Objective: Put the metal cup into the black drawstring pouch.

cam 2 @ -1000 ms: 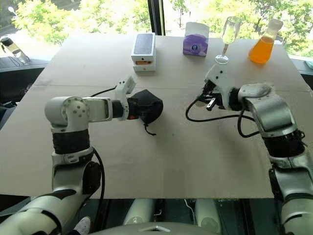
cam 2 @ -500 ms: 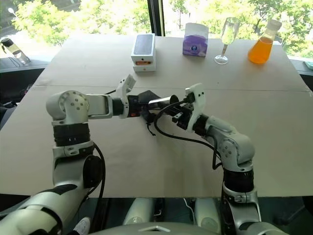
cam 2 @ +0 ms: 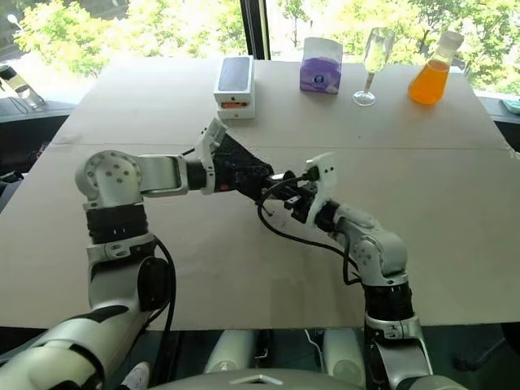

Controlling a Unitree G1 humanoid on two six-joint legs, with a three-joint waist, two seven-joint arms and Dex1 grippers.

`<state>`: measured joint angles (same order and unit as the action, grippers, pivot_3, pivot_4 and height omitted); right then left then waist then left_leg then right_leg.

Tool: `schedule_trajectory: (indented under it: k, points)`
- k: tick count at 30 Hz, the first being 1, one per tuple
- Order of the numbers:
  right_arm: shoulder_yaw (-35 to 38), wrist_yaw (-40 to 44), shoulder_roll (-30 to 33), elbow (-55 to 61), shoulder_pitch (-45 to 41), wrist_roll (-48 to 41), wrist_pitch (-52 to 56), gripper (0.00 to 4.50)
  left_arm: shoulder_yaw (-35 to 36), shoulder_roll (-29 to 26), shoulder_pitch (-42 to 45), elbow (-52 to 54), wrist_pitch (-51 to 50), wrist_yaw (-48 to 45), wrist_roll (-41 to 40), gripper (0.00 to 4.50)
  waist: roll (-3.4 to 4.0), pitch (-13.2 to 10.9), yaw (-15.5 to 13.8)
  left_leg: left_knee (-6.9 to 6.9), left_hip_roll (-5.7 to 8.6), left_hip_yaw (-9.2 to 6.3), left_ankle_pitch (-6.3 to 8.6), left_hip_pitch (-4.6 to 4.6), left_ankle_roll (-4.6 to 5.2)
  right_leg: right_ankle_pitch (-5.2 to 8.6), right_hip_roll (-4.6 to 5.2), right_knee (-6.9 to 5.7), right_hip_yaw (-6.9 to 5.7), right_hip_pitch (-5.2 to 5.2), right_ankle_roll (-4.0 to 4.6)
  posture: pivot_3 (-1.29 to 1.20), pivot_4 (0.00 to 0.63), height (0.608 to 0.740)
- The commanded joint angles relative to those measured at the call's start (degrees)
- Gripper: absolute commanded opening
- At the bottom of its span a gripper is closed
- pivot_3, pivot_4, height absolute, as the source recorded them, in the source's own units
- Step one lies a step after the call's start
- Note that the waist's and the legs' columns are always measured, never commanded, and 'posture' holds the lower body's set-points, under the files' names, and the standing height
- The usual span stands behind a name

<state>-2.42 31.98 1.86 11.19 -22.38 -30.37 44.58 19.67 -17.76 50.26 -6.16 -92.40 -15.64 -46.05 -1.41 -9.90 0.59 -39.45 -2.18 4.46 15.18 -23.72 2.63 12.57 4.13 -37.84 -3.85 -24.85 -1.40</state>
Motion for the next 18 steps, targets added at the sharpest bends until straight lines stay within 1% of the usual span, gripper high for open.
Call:
schedule_trajectory:
  k: [1, 3, 6, 8, 12, 14, 18]
  points:
    - [-1.41, 0.94, -1.31, 0.54, -0.62, -1.2, -2.96, 0.08, 1.37, 1.11, 1.87, -0.14, -0.1, 2.4, -6.05, 0.0, 0.0, 0.0, 0.01, 0.0, 0.0, -0.01, 0.0, 0.0, 0.0, 0.0, 0.0, 0.0, -0.01, 0.0, 0.0, 0.0, 0.15, 0.737]
    - [-1.43, 0.87, -2.46, -0.79, -1.27, -0.7, -5.72, 0.08, 1.69, 1.49, 2.24, -1.04, -0.1, 4.49, -8.64, 0.0, 0.0, 0.0, 0.04, 0.0, 0.0, -0.02, 0.0, 0.0, 0.0, 0.0, 0.0, 0.0, 0.0, 0.0, 0.0, 0.0, 0.15, 0.737]
    - [2.01, -1.99, -6.25, -3.58, -2.73, -2.18, -9.23, 0.08, 2.83, 1.94, 1.86, -2.73, -0.1, 8.43, -13.18, 0.0, 0.0, 0.0, 0.08, 0.0, -0.01, -0.03, 0.0, 0.0, 0.0, 0.0, 0.0, 0.0, -0.01, 0.0, 0.0, 0.0, 0.15, 0.737]
    - [5.28, -4.4, -8.46, -4.83, -3.35, -4.72, -8.99, 0.08, 4.01, 1.98, 0.99, -3.45, -0.1, 11.15, -15.95, 0.0, 0.0, 0.0, 0.13, 0.0, -0.01, -0.02, 0.0, 0.01, 0.0, 0.0, 0.01, 0.0, 0.01, 0.0, 0.0, 0.0, 0.15, 0.737]
    - [9.63, -6.89, -10.43, -5.46, -2.84, -9.52, -7.43, 0.08, 5.75, 1.86, -0.24, -4.48, -0.1, 16.76, -20.7, 0.0, 0.0, 0.0, -0.01, 0.0, -0.01, -0.06, 0.0, -0.01, -0.01, 0.0, 0.05, 0.01, 0.07, 0.01, 0.01, 0.0, 0.15, 0.737]
    - [11.83, -8.73, -11.6, -5.93, -2.48, -12.41, -6.59, 0.08, 8.88, 3.49, -0.17, -5.23, -0.1, 19.55, -23.21, 0.0, 0.0, 0.0, -0.06, 0.0, 0.0, -0.08, 0.0, -0.04, -0.01, -0.01, 0.07, 0.01, 0.07, 0.01, 0.01, 0.0, 0.15, 0.737]
    - [13.71, -11.25, -12.72, -6.23, -1.89, -16.77, -4.84, 0.08, 11.87, 5.35, 0.16, -6.47, -0.1, 24.95, -27.1, 0.0, 0.0, 0.0, -0.01, 0.0, 0.02, -0.09, 0.0, -0.03, 0.0, -0.01, 0.08, 0.0, 0.06, 0.02, 0.01, 0.0, 0.15, 0.737]
